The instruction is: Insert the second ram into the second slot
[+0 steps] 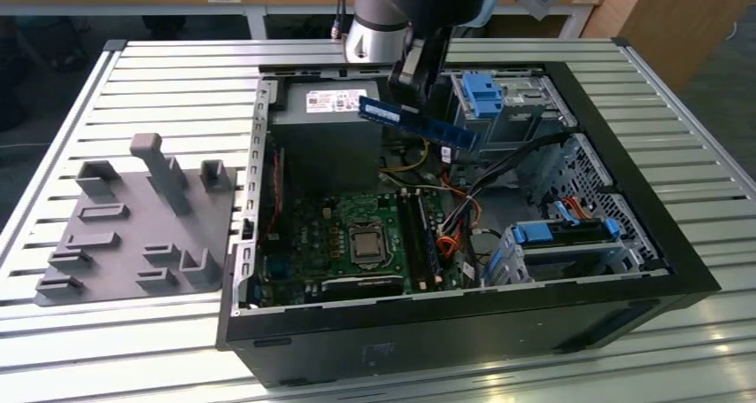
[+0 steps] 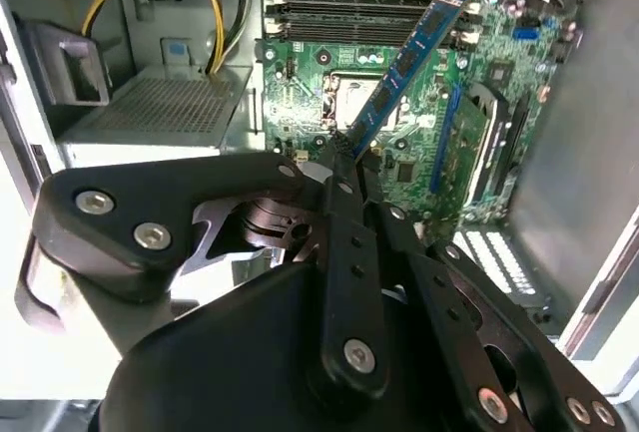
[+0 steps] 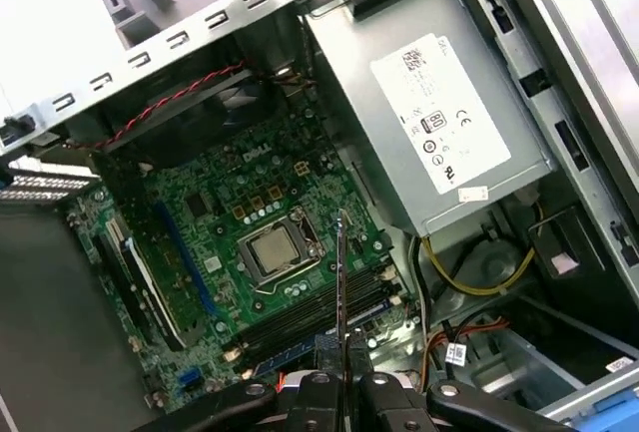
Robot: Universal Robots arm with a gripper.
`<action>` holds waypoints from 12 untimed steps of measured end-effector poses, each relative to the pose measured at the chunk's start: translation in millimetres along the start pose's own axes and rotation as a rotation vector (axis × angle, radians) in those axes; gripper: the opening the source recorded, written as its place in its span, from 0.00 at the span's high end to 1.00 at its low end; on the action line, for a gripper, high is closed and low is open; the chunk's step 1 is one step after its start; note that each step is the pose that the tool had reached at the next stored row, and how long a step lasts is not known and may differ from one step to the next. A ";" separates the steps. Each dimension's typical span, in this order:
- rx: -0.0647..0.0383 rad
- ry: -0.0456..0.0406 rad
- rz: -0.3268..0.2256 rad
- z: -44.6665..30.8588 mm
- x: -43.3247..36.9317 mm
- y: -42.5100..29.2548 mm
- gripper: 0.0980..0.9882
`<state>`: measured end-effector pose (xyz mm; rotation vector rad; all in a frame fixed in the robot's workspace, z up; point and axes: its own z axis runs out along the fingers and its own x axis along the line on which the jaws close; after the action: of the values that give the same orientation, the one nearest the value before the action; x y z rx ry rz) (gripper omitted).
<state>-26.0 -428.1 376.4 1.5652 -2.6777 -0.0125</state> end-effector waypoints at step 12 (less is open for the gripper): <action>0.000 0.0048 0.191 3.3 -0.1 -0.1 0.95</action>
<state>-26.0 -428.1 373.1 1.3012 -2.8101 -0.0031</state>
